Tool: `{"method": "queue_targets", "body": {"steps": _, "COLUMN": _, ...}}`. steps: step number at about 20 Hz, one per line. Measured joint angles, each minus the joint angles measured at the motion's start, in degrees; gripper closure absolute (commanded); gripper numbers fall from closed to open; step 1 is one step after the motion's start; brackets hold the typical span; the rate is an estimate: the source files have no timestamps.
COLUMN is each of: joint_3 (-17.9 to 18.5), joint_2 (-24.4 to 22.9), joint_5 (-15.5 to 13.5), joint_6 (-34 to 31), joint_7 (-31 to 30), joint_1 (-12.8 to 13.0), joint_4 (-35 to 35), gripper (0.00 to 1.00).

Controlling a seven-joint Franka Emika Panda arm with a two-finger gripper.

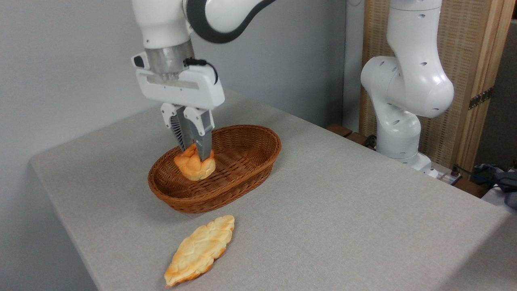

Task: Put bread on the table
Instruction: 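Lift the orange roll out of the basket over its rim, then lower the roll onto the table beside the flat pastry and release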

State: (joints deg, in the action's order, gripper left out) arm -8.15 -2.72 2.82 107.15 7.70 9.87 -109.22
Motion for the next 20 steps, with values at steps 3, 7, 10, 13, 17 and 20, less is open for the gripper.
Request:
{"method": "queue_targets", "body": {"steps": 3, "joint_3": 2.7, "joint_2": -1.8, "joint_5": 0.0, "joint_6": -1.1, "joint_7": 0.2, "joint_1": -0.3, "joint_4": 0.0, "gripper": 0.58}}
{"method": "queue_targets", "body": {"steps": 7, "joint_3": 8.8, "joint_2": -2.6, "joint_5": 0.0, "joint_6": -3.0, "joint_7": 6.8, "joint_1": -0.7, "joint_4": 0.0, "gripper": 0.42}}
{"method": "queue_targets", "body": {"steps": 10, "joint_3": 13.9, "joint_2": -2.4, "joint_5": 0.0, "joint_6": -3.5, "joint_7": 13.4, "joint_1": -0.9, "joint_4": -0.6, "gripper": 0.0}}
{"method": "queue_targets", "body": {"steps": 13, "joint_3": 16.9, "joint_2": -1.7, "joint_5": 0.0, "joint_6": -3.5, "joint_7": 16.7, "joint_1": -0.9, "joint_4": -1.1, "gripper": 0.0}}
{"method": "queue_targets", "body": {"steps": 17, "joint_3": 18.3, "joint_2": -0.3, "joint_5": 0.0, "joint_6": -3.5, "joint_7": 17.3, "joint_1": -1.0, "joint_4": -1.1, "gripper": 0.0}}
{"method": "queue_targets", "body": {"steps": 20, "joint_3": 18.3, "joint_2": 1.0, "joint_5": 0.0, "joint_6": -3.5, "joint_7": 17.3, "joint_1": -0.8, "joint_4": -1.1, "gripper": 0.0}}
